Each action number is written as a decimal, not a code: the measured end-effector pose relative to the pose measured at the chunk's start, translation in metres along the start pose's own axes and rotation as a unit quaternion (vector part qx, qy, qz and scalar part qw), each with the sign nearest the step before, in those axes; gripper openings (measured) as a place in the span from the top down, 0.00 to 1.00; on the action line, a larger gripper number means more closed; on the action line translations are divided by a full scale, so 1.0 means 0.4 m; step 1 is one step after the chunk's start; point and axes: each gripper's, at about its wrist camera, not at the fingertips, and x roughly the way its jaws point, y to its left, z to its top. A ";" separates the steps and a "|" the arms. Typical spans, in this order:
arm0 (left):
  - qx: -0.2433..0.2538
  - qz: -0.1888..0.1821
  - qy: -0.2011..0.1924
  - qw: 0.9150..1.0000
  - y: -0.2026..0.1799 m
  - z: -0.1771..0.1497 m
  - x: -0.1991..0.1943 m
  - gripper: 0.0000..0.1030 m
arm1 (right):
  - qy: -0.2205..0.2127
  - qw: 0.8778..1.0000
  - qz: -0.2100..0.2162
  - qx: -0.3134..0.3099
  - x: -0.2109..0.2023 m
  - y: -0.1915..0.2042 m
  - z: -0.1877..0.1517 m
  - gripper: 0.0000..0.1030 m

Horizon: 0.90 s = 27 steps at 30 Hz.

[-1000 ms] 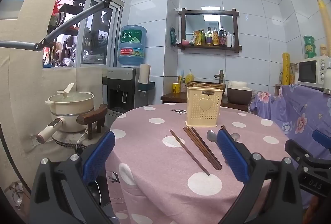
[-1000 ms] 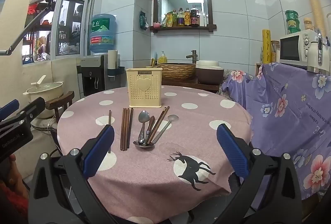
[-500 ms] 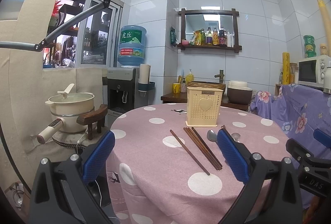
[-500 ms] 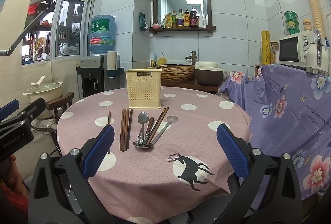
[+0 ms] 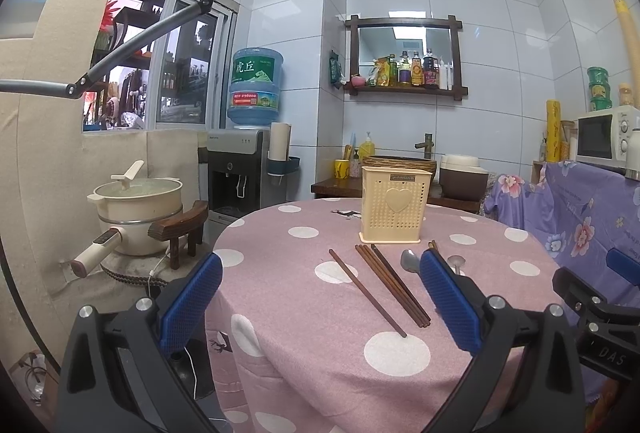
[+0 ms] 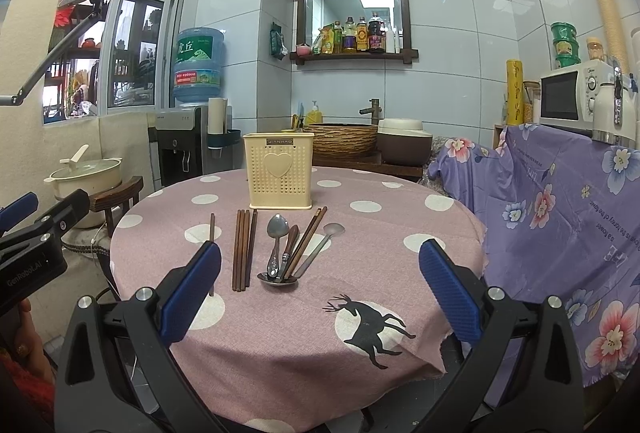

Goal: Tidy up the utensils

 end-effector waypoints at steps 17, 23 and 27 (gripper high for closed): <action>0.000 0.000 0.002 1.000 -0.001 -0.001 -0.001 0.05 | -0.001 1.000 -0.001 -0.001 0.002 0.007 -0.004 0.05; 0.000 0.000 0.002 1.000 -0.001 -0.002 -0.001 0.05 | -0.002 1.000 -0.001 -0.002 0.002 0.008 -0.005 0.05; 0.000 0.000 0.002 1.000 -0.001 -0.002 -0.002 0.05 | -0.001 1.000 0.000 -0.002 0.002 0.009 -0.006 0.05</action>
